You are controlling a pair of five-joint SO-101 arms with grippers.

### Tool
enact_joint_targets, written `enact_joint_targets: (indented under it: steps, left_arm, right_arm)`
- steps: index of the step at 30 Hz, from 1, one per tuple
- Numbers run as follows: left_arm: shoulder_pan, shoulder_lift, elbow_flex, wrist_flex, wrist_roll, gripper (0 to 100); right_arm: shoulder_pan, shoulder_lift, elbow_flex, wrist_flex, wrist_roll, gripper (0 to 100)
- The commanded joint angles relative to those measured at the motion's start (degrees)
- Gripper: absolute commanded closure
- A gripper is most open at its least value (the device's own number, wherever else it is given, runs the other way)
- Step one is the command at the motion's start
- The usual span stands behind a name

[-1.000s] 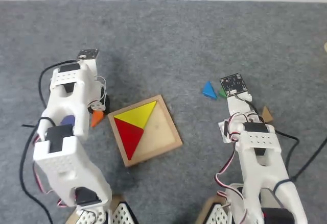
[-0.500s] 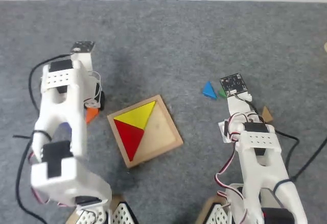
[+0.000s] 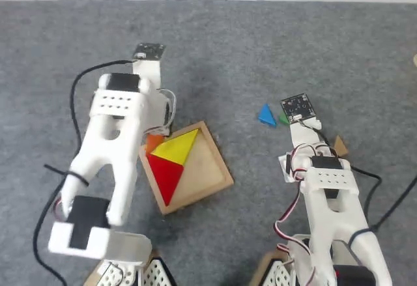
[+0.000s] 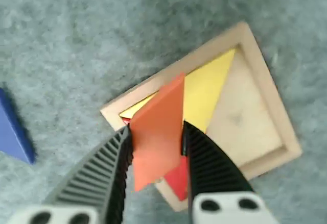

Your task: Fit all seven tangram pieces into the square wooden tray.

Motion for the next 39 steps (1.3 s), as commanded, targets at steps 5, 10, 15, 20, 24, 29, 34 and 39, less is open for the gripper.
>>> enact_joint_targets:
  steps: [5, 10, 15, 20, 24, 29, 34, 39]
  left_arm:
    - [15.8, 6.7, -5.2, -2.5, 6.4, 96]
    - [19.3, 12.5, -9.5, -7.0, 9.9, 96]
    - [17.0, 17.8, -11.0, -10.5, 14.1, 96]
    - [14.8, 21.5, -11.0, -13.5, 17.0, 96]
    - [14.7, 23.4, -10.9, -15.1, 20.1, 95]
    - [14.6, 23.6, -10.5, -14.2, 22.2, 90]
    - [14.5, 23.6, -10.2, -12.1, 22.5, 90]
    - [14.5, 23.6, -10.2, -10.3, 22.6, 90]
  right_arm:
    - [0.3, -0.6, -0.4, -1.1, -0.7, 92.8]
    - [0.0, -0.6, -0.4, -1.1, -0.7, 92.8]
    - [0.0, -0.6, -0.4, -1.1, -0.7, 92.8]
    - [0.0, -0.6, -0.4, -1.0, -0.7, 92.8]
    - [0.0, -0.6, -0.4, -0.8, -0.7, 92.8]
    - [0.0, -0.7, -0.4, -0.7, -0.7, 92.8]
    - [0.0, -0.7, -0.4, -1.0, -0.7, 92.8]
    - [0.0, -0.7, -0.4, -1.0, -0.7, 92.8]
